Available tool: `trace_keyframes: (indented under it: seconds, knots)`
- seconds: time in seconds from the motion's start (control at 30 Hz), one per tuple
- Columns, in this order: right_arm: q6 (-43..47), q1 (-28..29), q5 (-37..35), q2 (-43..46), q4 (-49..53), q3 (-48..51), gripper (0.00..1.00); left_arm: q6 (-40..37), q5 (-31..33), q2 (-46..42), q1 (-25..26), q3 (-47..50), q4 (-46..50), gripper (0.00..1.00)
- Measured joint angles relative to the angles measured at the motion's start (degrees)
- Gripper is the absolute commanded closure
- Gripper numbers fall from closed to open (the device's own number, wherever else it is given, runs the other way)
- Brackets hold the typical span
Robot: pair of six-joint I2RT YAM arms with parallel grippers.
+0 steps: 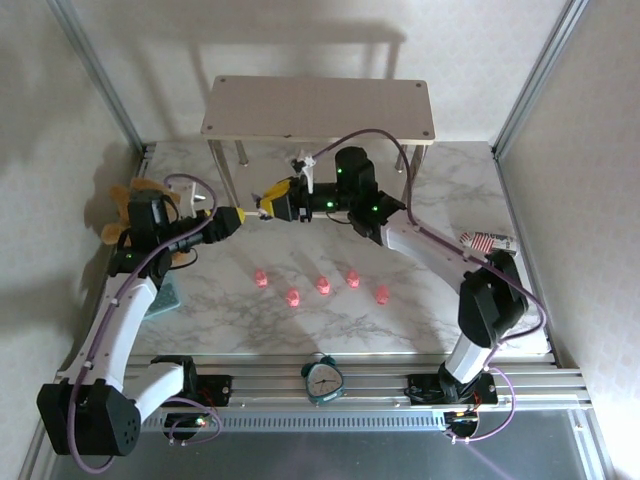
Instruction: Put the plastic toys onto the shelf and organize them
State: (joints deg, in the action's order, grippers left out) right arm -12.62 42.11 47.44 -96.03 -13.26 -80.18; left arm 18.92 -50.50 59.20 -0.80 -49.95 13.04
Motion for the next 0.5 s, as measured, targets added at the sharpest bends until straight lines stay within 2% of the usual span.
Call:
trace_keyframes:
  seconds: [0.17,0.5]
  knots:
    - [2.6,2.1,0.2,2.7,4.7,1.1,1.0,2.4,-2.1,-0.9,1.9,0.0,-3.2,0.35]
    - [6.0,2.9,-2.3,2.9,10.6,2.1,1.0,10.8,-6.8,-6.1,2.2,0.7,-13.6,0.35]
